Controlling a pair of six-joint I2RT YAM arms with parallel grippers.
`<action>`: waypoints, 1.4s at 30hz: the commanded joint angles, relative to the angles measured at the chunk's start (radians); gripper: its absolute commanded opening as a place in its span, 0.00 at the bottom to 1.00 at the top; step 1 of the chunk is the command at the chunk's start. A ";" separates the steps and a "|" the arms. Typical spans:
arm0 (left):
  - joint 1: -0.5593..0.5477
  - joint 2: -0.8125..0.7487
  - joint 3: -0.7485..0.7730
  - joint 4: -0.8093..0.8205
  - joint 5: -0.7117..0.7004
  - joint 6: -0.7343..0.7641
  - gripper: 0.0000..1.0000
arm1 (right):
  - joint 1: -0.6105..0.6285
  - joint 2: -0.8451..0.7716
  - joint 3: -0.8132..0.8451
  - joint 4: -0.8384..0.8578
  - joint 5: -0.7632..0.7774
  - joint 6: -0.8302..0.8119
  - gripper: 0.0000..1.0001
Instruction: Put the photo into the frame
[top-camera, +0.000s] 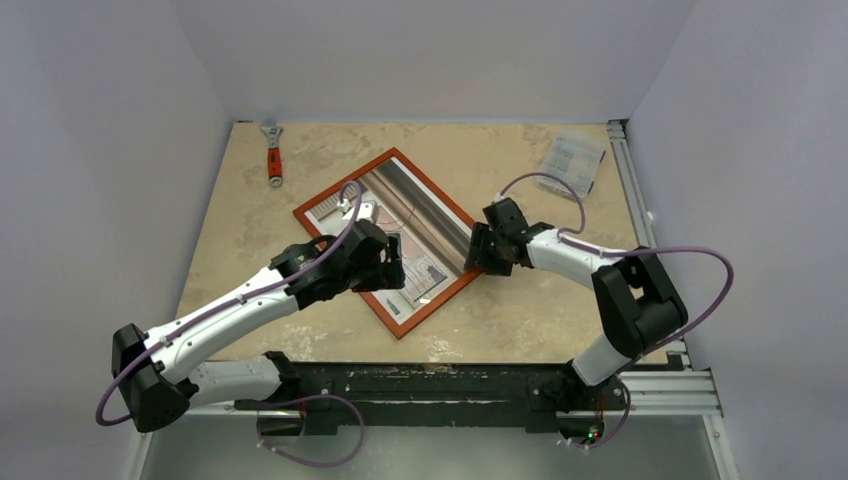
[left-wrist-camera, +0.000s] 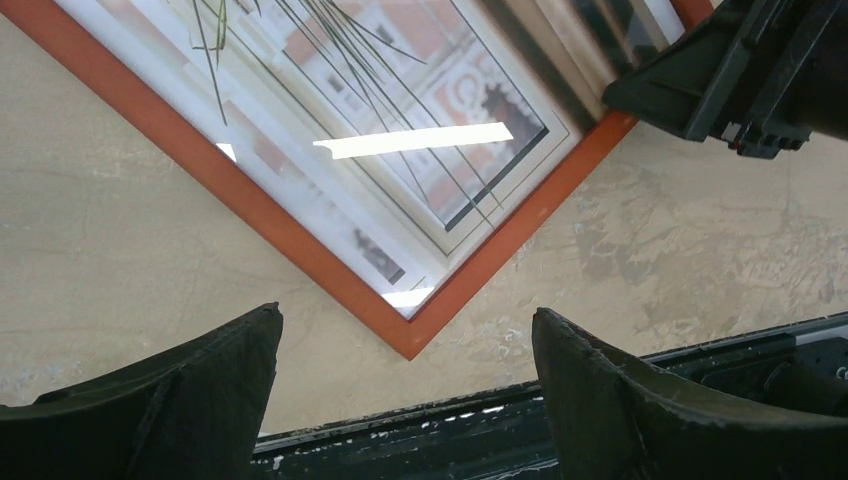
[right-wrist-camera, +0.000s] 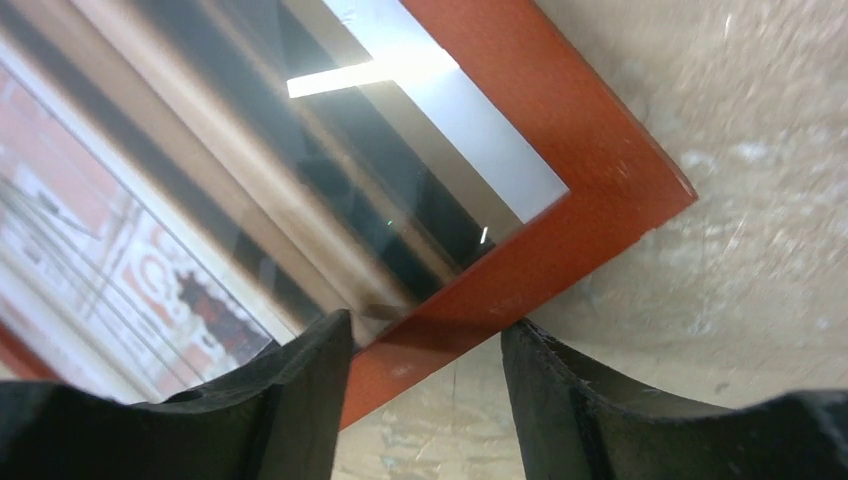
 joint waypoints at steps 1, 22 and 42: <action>0.005 -0.067 -0.025 -0.030 -0.022 0.028 0.92 | 0.001 0.146 0.036 -0.116 0.179 -0.112 0.52; 0.006 -0.106 -0.109 -0.031 -0.023 0.042 0.93 | -0.029 0.219 0.252 -0.303 0.356 -0.391 0.00; 0.006 -0.096 -0.173 0.042 0.024 0.014 0.94 | -0.266 -0.073 0.055 -0.207 -0.119 -0.337 0.52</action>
